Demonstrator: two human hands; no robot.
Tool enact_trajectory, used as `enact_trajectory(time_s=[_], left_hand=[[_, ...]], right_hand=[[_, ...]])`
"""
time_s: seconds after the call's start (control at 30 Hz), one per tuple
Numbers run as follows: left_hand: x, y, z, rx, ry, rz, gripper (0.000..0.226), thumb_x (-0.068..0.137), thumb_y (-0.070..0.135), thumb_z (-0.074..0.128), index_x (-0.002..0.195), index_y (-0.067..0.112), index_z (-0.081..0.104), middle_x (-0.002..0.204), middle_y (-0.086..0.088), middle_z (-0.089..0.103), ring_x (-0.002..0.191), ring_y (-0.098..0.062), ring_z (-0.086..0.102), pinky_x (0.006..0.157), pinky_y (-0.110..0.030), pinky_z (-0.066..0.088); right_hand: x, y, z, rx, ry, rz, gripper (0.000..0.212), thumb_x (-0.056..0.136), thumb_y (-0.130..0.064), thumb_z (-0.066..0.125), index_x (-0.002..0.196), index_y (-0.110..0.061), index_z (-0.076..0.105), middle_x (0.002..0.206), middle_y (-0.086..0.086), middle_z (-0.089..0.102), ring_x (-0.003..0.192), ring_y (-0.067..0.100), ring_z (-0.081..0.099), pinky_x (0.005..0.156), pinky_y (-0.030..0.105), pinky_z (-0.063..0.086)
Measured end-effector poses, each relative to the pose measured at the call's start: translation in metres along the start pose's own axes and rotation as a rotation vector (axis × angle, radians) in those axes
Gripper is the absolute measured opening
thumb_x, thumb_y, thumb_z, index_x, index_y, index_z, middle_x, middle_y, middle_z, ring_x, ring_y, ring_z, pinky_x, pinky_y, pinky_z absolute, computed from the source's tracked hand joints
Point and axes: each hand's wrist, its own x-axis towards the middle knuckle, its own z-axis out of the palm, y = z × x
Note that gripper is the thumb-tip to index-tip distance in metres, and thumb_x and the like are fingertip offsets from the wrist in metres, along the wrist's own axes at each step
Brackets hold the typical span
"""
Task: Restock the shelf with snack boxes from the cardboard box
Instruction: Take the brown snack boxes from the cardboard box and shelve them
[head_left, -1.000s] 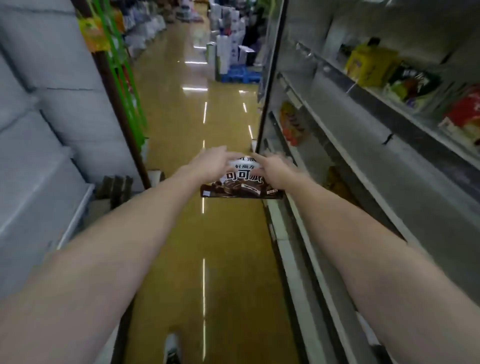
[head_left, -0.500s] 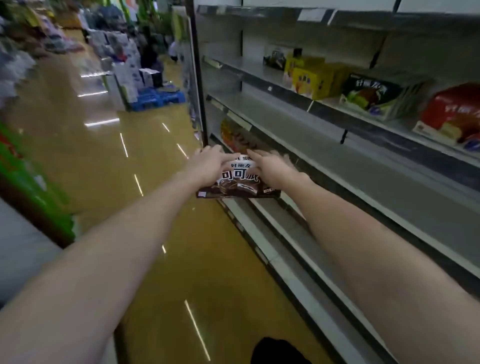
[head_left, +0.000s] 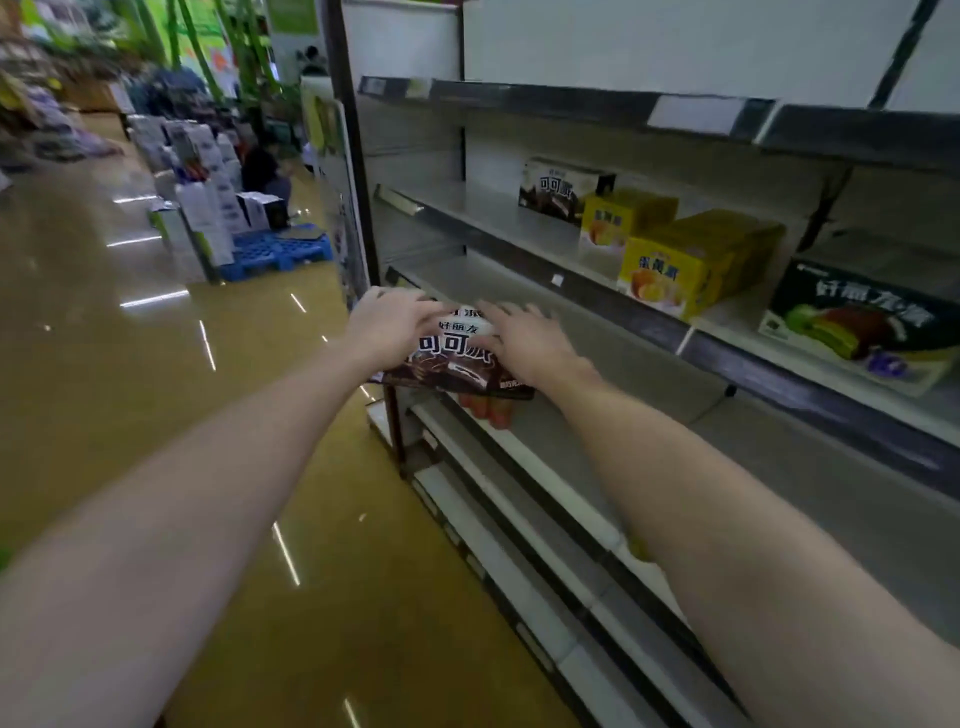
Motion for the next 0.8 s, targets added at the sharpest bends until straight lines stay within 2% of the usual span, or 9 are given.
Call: enact_trajectory(time_s=[0.1,0.17,0.27,0.43,0.5,0.63,0.8], left_hand=[[0.045,-0.034,0.01,-0.023,0.039,-0.02,0.034,0.102,0.033,0.048,0.135,0.038,0.054,0.113,0.004,0.06,0.115,-0.02,0.054,0.101,-0.038,0.033],[0.074,-0.053,0.015,-0.033,0.075,-0.021,0.036,0.103,0.035,0.044,0.139,0.039,0.05,0.114,0.003,0.059,0.114,-0.021,0.052,0.099,-0.037,0.033],[0.12,-0.087,0.025,-0.055,0.119,-0.004,0.04,0.105,0.038,0.04,0.144,0.043,0.043,0.125,0.001,0.057,0.122,-0.025,0.047,0.101,-0.04,0.032],[0.199,-0.151,0.044,-0.01,0.285,0.113,0.041,0.104,0.037,0.041,0.145,0.04,0.043,0.134,-0.006,0.056,0.126,-0.028,0.046,0.105,-0.045,0.031],[0.23,-0.173,0.049,-0.026,0.296,0.164,0.041,0.104,0.037,0.041,0.144,0.041,0.043,0.14,-0.007,0.054,0.128,-0.029,0.046,0.105,-0.047,0.031],[0.292,-0.21,0.052,-0.029,0.313,0.277,0.042,0.103,0.034,0.045,0.144,0.04,0.044,0.135,-0.007,0.058,0.125,-0.029,0.049,0.102,-0.045,0.032],[0.348,-0.222,0.053,-0.025,0.364,0.432,0.045,0.101,0.032,0.047,0.145,0.04,0.042,0.136,-0.01,0.057,0.122,-0.032,0.052,0.102,-0.044,0.032]], right_hand=[[0.057,0.002,-0.003,-0.019,-0.005,0.035,0.062,0.101,-0.055,0.038,0.156,-0.03,0.023,0.158,0.001,0.034,0.144,0.034,0.029,0.115,0.062,0.019],[0.094,0.004,-0.005,-0.064,0.015,0.054,0.06,0.101,-0.055,0.037,0.155,-0.032,0.024,0.159,-0.001,0.033,0.144,0.034,0.029,0.114,0.061,0.018],[0.146,0.007,-0.006,-0.132,0.109,0.062,0.056,0.101,-0.054,0.038,0.153,-0.032,0.03,0.156,-0.002,0.037,0.141,0.032,0.034,0.111,0.056,0.024],[0.231,0.003,-0.009,-0.218,0.254,0.155,0.05,0.102,-0.048,0.044,0.149,-0.032,0.037,0.151,0.004,0.04,0.137,0.032,0.038,0.112,0.059,0.022],[0.258,0.0,-0.011,-0.259,0.275,0.206,0.048,0.102,-0.046,0.045,0.147,-0.032,0.039,0.15,0.004,0.042,0.137,0.033,0.037,0.111,0.058,0.024],[0.305,-0.004,-0.014,-0.281,0.328,0.304,0.05,0.103,-0.046,0.044,0.149,-0.03,0.037,0.151,0.004,0.043,0.141,0.035,0.033,0.11,0.058,0.026],[0.337,0.005,-0.017,-0.266,0.368,0.442,0.053,0.101,-0.048,0.044,0.15,-0.03,0.036,0.152,0.004,0.041,0.139,0.034,0.034,0.109,0.058,0.026]])
